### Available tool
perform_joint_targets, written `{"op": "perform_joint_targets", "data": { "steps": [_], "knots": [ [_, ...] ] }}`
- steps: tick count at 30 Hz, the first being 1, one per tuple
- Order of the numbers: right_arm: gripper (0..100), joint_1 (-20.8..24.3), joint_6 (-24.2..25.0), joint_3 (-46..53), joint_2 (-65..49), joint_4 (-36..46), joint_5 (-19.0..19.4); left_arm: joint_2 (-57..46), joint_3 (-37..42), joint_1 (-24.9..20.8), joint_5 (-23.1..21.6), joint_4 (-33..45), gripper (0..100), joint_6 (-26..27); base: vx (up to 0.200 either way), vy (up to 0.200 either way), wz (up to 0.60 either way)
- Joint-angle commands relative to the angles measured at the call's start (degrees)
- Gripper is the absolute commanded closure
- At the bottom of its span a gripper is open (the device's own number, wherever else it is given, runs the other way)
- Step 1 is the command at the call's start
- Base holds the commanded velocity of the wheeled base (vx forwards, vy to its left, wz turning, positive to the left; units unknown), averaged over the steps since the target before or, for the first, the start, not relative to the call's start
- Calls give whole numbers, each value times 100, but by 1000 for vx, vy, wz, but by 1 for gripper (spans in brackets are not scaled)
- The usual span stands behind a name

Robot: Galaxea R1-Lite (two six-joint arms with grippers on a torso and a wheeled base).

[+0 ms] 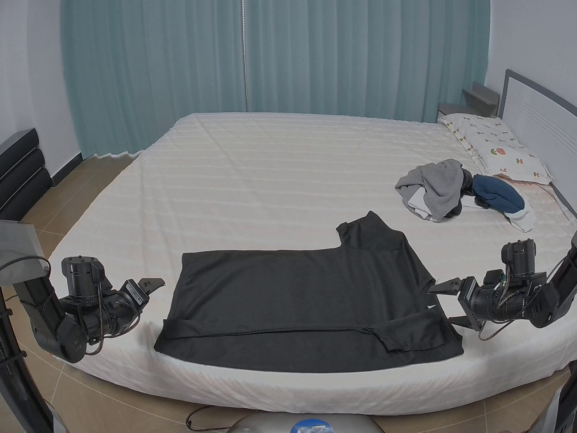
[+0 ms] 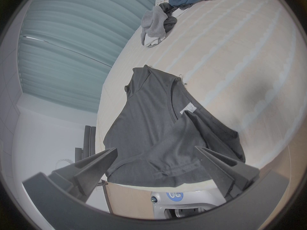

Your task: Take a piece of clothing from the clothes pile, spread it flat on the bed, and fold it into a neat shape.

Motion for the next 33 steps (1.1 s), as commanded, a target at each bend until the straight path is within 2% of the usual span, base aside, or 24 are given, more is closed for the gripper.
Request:
{"op": "perform_joint_targets", "data": {
  "steps": [1,3,9,10,11,14,20,23,33],
  "knots": [
    [0,2,-6,2,-2,-1,10,-67,56,-85,3,0,0,-1,0,0,0],
    [0,2,-6,2,-2,-1,1,-146,92,-94,3,0,0,8,0,0,0],
    [0,11,-6,2,-2,-1,1,-699,505,-824,-6,88,0,-27,0,0,0],
    [0,11,-6,2,-2,-1,1,-699,505,-824,-6,88,0,-27,0,0,0],
    [0,11,-6,2,-11,-9,1,-699,628,-1079,-6,114,0,-62,0,0,0],
    [0,2,-6,20,-2,-9,1,-603,654,-1457,73,237,0,-168,0,0,0],
    [0,11,-6,20,7,-9,1,-225,689,-1861,100,518,0,-256,0,0,0],
    [0,11,-23,20,33,-9,1,-49,593,-1914,196,773,0,-256,0,0,0],
    [0,11,-59,20,51,-9,-8,206,320,-1799,223,808,0,-264,0,0,0]
  ]
}}
